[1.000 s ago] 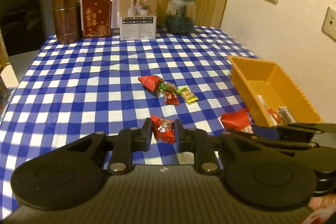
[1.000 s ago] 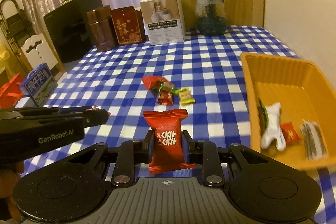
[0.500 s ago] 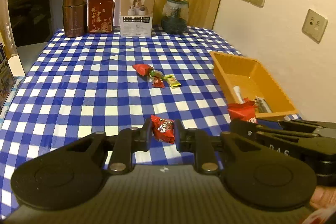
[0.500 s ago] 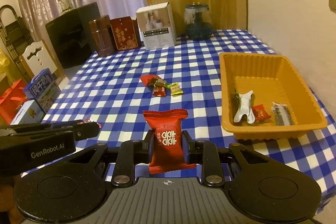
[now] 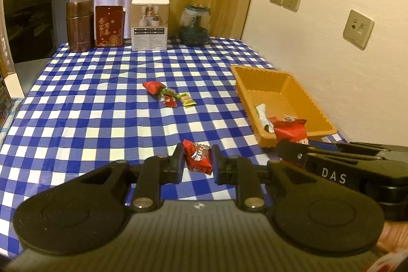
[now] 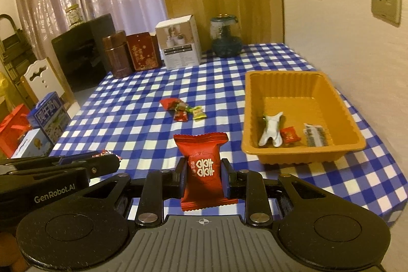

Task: Organize snacks
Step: 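Carry both candies over the orange tray with both grippers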

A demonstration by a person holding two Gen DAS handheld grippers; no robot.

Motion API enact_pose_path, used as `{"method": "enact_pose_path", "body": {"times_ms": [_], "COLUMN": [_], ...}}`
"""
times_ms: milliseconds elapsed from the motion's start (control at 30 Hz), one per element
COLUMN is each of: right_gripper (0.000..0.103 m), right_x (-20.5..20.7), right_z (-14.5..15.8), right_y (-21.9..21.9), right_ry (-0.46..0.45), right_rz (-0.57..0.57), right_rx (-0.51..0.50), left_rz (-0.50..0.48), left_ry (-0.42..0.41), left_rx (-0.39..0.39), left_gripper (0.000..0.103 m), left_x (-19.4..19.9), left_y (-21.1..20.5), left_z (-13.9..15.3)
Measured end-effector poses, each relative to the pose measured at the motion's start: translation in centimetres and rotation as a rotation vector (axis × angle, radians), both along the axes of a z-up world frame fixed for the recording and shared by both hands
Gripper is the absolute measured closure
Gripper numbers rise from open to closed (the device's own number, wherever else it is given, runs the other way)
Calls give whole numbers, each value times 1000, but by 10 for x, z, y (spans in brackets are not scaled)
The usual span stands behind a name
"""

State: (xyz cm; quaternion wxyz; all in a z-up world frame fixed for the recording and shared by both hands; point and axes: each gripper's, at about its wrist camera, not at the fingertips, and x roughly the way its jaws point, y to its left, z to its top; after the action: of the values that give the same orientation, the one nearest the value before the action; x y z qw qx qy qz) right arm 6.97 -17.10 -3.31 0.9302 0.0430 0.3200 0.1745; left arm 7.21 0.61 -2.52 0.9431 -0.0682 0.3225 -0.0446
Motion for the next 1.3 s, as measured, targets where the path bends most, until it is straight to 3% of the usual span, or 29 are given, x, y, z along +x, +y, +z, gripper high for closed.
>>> {"method": "enact_pose_path", "body": {"times_ms": [733, 1300], "right_gripper": [76, 76], "right_x": [4, 56], "right_z": [7, 10], "right_y": [-76, -121], "right_ry": [-11, -26], "right_rz": [-161, -211], "right_rx": [-21, -22], "left_rz": [-129, -198], "left_ry": [-5, -12], "left_rx": [-26, -41], "left_gripper": [84, 84], "left_x": [24, 81], "left_y": [-60, -107], "left_z": [7, 9]}}
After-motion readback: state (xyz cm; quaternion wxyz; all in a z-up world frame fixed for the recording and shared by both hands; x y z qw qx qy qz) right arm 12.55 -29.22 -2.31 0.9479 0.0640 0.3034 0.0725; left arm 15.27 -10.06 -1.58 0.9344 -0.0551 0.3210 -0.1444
